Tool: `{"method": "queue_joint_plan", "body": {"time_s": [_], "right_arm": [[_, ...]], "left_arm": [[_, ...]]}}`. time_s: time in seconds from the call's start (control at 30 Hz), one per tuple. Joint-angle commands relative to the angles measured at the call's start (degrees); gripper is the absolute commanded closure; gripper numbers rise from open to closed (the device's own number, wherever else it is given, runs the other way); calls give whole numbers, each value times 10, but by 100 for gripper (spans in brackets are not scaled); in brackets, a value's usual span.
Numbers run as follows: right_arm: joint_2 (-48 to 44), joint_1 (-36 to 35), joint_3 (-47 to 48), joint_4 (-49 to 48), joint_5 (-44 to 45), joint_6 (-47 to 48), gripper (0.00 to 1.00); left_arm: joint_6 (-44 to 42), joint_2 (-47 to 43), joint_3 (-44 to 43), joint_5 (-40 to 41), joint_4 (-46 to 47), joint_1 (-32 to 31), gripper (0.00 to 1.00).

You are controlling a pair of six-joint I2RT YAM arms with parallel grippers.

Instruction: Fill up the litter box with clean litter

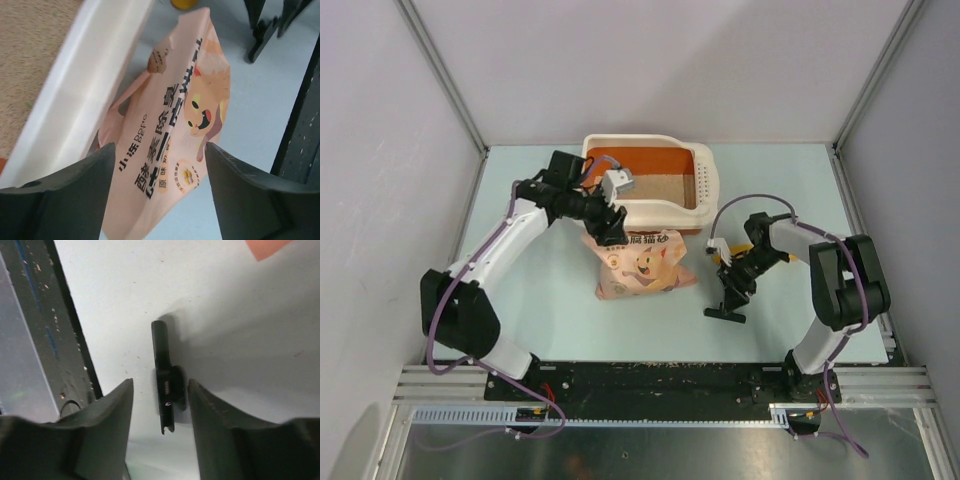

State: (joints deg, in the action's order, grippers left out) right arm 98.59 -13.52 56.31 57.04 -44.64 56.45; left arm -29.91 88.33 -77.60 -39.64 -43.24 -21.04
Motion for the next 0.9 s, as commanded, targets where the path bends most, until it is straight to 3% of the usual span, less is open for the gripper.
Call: {"method": "queue_joint_plan", "body": {"time_s": [0.0, 0.13, 0.2, 0.33, 0.4, 0.53, 0.67, 0.87], "right_arm": [[-31, 10, 9, -18, 0, -22, 36], [-77, 37, 52, 5, -14, -39, 21], [-95, 40, 72, -9, -19, -90, 15], [-145, 41, 107, -143, 6, -310, 3], [-156, 45, 114, -243, 38, -446, 0], [-148, 54, 138, -339, 95, -630, 0], [-113, 74, 154, -394, -30, -688, 0], [-99, 72, 154, -446, -91, -679, 0]], "left_arm": [[83, -58, -41, -3, 3, 36, 21], [227, -81, -16, -57, 8, 145, 19], [313, -105, 42, -69, 39, 180, 17], [405, -106, 138, -102, 90, 251, 17], [437, -76, 152, -127, 121, 260, 20], [524, -43, 184, -172, 193, 262, 24], [604, -13, 202, -214, 246, 260, 24], [657, 36, 173, -238, 309, 224, 32]]}}
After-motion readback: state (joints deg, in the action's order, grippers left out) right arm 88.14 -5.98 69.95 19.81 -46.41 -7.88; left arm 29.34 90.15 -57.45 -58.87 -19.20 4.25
